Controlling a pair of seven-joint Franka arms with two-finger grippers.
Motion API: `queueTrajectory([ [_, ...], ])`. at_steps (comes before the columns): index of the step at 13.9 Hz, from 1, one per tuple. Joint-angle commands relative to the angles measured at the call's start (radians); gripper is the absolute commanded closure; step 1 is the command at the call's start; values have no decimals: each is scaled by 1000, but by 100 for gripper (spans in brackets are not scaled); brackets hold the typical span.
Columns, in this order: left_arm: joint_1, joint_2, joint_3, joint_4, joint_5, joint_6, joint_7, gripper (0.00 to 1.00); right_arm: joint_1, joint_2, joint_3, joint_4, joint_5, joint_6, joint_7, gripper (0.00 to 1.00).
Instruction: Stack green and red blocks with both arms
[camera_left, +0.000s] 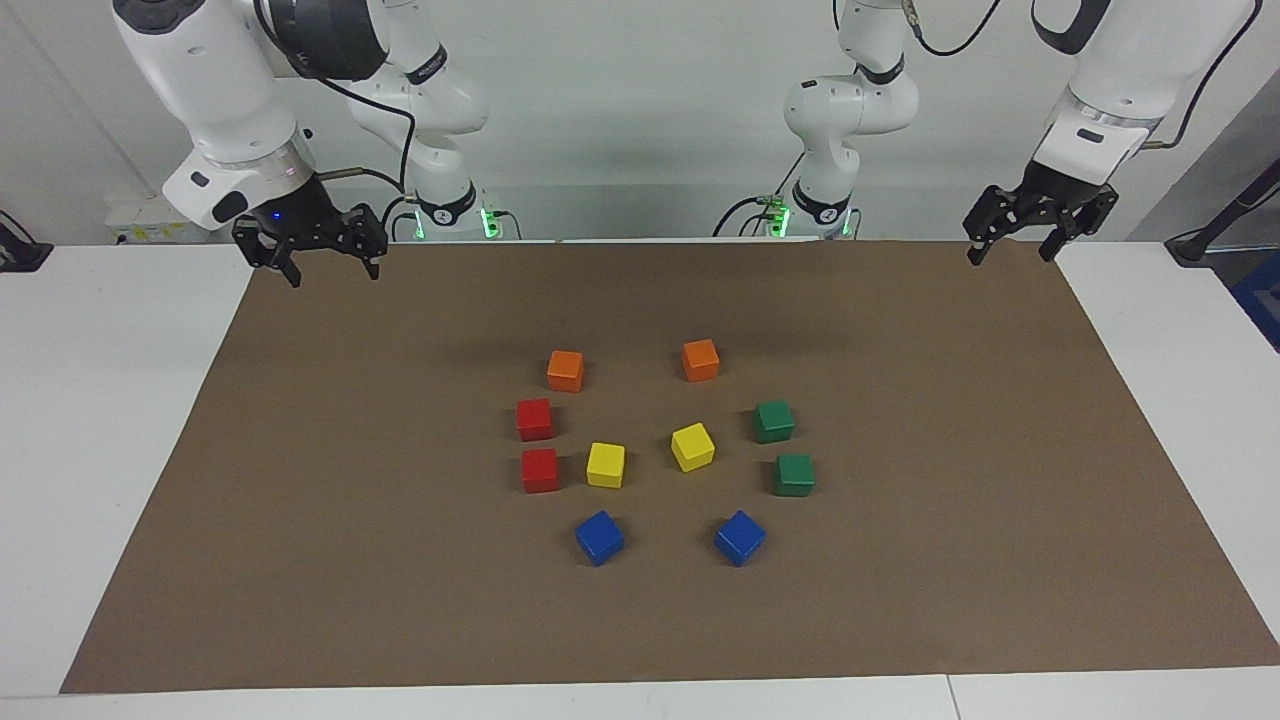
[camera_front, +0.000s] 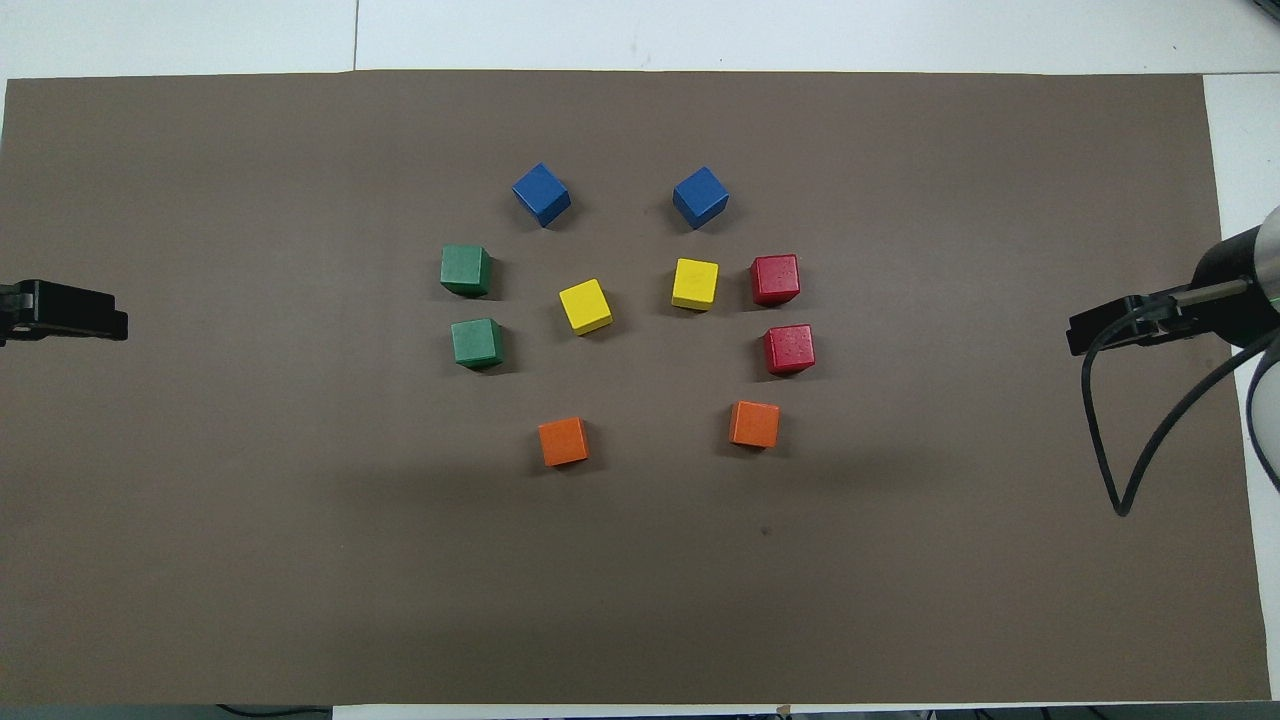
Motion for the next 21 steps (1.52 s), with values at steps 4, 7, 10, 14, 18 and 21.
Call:
queueTrajectory([
  [4,0,-20,1,-8,-13,-19,12,0,-8,8,5,18,-3,-20,42,3],
  [7,0,-20,1,-10,-15,-7,3,0,-8,6,5,13,-4,-20,48,3],
  [10,-1,-33,-1,-37,-15,-7,16,0,-8,6,6,10,-3,-13,48,3],
  [14,-62,-55,-8,-157,-71,117,-17,0,49,23,17,6,-3,33,137,3],
  [18,-173,17,-8,-227,-103,264,-73,0,133,121,17,16,8,133,273,3],
  [21,-278,165,-7,-235,-104,405,-124,0,201,190,17,15,7,237,362,3],
])
